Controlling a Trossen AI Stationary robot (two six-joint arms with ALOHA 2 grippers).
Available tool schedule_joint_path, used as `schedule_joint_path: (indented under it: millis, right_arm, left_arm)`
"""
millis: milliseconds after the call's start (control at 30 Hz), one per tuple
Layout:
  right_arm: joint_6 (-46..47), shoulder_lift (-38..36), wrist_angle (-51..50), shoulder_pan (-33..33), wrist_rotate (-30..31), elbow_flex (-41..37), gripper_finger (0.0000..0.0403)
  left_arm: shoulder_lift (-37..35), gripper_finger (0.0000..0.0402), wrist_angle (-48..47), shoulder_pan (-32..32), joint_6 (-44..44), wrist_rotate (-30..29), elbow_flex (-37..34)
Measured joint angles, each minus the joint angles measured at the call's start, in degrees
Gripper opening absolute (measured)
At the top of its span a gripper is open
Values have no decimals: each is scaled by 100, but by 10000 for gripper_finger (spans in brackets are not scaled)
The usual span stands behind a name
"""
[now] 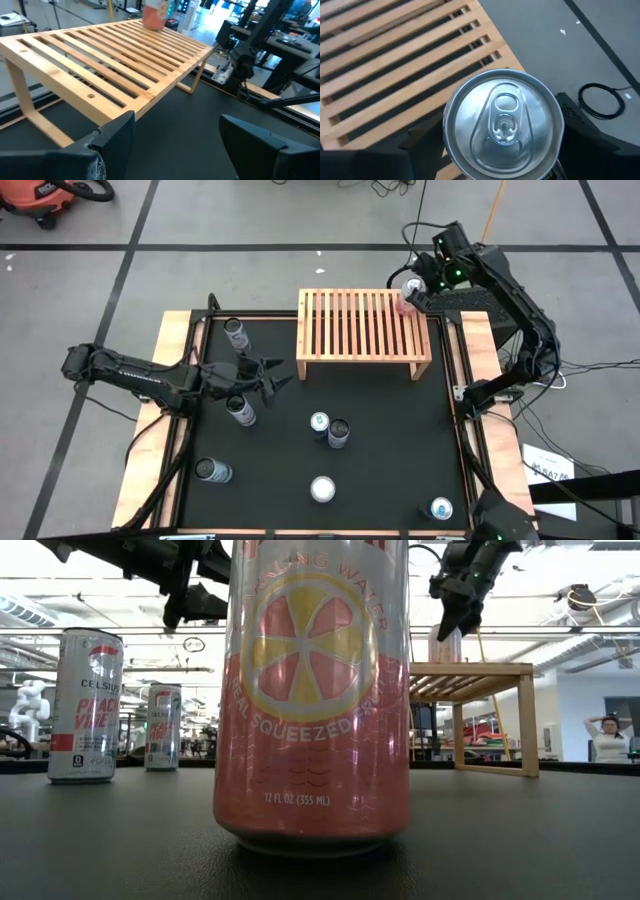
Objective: Place canned beverage on shelf
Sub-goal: Put the top pink soda can on the shelf
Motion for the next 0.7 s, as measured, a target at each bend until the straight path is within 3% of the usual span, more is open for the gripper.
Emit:
schedule_joint_path:
  millis: [467,700]
  right_arm:
    - [-45,-19,213,-2,144,-10,319]
    - [15,-8,218,-4,135,-16,353]
  left_arm:
    - [-2,290,-26,139,-25,-1,0]
    - [1,290,-7,136,-40,-1,0]
